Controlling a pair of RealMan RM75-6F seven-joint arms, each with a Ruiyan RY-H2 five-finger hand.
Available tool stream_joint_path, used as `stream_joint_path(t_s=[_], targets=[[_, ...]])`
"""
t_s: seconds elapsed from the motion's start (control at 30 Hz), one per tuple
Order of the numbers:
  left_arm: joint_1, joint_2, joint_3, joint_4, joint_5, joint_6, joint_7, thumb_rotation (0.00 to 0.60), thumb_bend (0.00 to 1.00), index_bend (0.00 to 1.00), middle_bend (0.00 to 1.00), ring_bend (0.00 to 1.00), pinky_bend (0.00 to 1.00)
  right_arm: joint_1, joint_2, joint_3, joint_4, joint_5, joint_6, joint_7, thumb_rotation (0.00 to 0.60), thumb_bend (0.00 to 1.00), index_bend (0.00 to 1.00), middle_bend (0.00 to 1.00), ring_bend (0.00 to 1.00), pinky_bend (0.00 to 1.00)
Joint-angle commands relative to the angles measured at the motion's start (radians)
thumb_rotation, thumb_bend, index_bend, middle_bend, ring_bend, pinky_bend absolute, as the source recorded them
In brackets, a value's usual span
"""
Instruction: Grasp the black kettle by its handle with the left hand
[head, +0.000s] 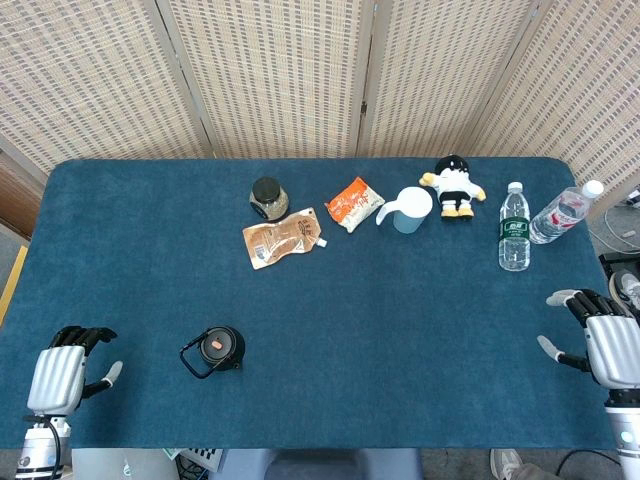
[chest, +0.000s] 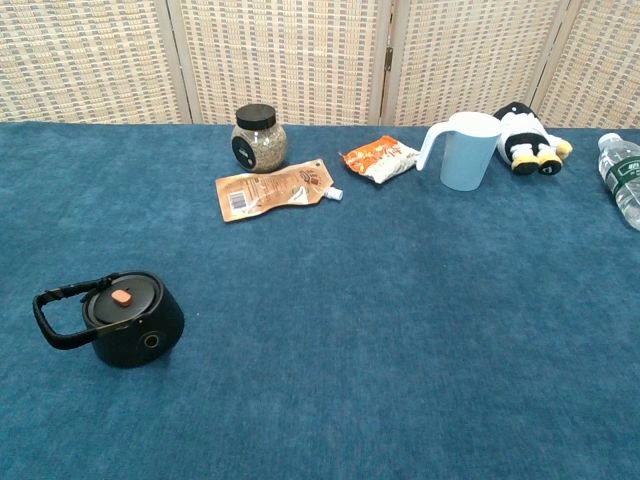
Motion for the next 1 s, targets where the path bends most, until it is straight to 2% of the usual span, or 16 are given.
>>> stream_joint_path(t_s=[0.03, 0.7, 1.0], targets=[[-0.001, 0.000, 0.000, 0.002, 0.002, -0.001, -0.003, 0.600, 0.25, 0.39, 0.42, 0.33, 0.19, -0.001, -0.001, 0.002, -0.001, 0.000, 0.005, -0.003, 0.600, 0.20, 0.36, 0.33, 0.23, 0.27], [-0.052, 0.035, 0.028, 0.041, 0.081, -0.063, -0.064, 0.600, 0.25, 0.36, 0.40, 0.32, 0.19, -0.009, -0.001, 0.030, -0.012, 0.004, 0.056, -0.027, 0.600, 0.20, 0.36, 0.33, 0.23, 0.27], [-0.110, 0.047, 0.047, 0.036, 0.132, -0.134, -0.047, 0.600, 0.17, 0.31, 0.36, 0.29, 0.19, -0.012, -0.001, 0.036, -0.016, 0.008, 0.065, -0.032, 0.600, 0.20, 0.36, 0.33, 0.23, 0.27]])
